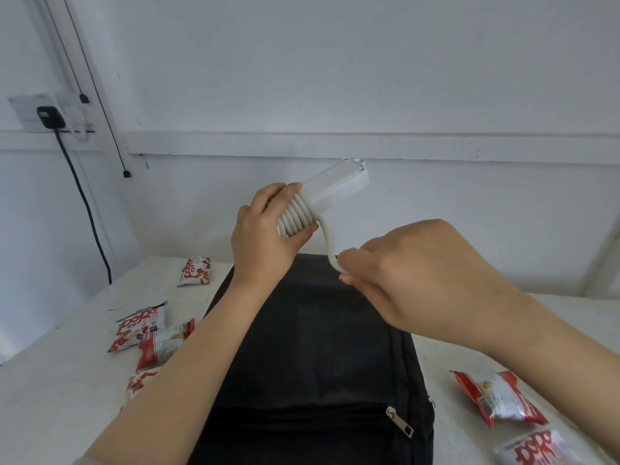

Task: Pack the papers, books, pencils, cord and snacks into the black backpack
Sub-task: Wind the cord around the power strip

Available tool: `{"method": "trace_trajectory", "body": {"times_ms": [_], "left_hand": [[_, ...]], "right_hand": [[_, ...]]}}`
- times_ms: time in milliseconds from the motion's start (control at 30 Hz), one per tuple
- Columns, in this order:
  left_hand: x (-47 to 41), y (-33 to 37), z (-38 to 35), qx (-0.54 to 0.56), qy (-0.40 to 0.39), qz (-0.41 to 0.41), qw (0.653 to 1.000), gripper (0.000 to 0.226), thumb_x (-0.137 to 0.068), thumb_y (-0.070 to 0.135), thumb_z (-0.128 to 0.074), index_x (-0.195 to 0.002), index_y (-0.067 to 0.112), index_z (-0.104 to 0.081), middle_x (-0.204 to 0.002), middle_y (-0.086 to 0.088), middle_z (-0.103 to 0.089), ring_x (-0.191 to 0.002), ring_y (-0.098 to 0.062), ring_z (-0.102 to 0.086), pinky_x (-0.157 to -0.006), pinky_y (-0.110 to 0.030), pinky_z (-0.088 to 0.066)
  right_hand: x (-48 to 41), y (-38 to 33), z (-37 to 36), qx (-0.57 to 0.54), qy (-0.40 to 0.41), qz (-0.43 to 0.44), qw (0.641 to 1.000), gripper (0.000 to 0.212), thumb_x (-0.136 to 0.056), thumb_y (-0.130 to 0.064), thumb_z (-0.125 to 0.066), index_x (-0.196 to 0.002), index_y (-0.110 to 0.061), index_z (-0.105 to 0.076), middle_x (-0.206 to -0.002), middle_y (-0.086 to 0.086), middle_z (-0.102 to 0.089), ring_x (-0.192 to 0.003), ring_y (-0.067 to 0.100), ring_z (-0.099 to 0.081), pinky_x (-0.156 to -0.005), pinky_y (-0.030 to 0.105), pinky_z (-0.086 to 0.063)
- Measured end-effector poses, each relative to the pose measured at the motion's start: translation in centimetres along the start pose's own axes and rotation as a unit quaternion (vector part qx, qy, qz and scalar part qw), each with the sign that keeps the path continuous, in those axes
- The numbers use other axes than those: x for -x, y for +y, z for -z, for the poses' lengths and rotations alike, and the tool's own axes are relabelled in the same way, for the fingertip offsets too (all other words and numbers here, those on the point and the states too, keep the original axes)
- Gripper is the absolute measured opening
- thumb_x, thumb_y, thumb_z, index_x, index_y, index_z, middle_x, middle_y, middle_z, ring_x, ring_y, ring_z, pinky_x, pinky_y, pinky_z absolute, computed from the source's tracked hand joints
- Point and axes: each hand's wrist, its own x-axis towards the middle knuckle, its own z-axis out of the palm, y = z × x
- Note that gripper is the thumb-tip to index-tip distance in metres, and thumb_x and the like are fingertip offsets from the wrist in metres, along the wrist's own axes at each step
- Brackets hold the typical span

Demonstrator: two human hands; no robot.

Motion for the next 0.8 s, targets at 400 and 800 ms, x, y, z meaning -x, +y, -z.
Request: {"method": "trace_trajectory", "body": {"times_ms": [400, 800], "left_hand": [[1.2, 1.5, 1.5, 0.168, -0.158, -0.075, 0.97, 0.061, -0.064, 0.044, -0.076, -0.121, 0.038, -0.054, -0.121, 0.018, -0.052, -0.111, -0.009, -0.052, -0.092, -0.037, -0.049], [2.6, 5.4, 5.8, 0.372, -0.115, -0.015, 0.921, 0.058, -0.064, 0.029, -0.078, -0.118, 0.026, -0.056, -0.115, 0.01, -0.063, -0.108, -0.015, -0.06, -0.085, -0.02, -0.05]], "right_hand": [[-3.7, 6.6, 3.7, -0.181, 0.081, -0.068, 0.978, 0.011, -0.082, -0.035, -0.066, -0.087, -0.03, -0.075, -0.081, -0.012, -0.072, -0.065, 0.0, -0.061, -0.056, 0.014, -0.038], [-2.4, 9.2, -4.1, -0.641, 0.044, -0.148, 0.752, 0.023, -0.068, -0.024, -0.074, -0.09, -0.016, -0.073, -0.081, -0.007, -0.071, -0.076, 0.008, -0.066, -0.066, 0.019, -0.05]]}}
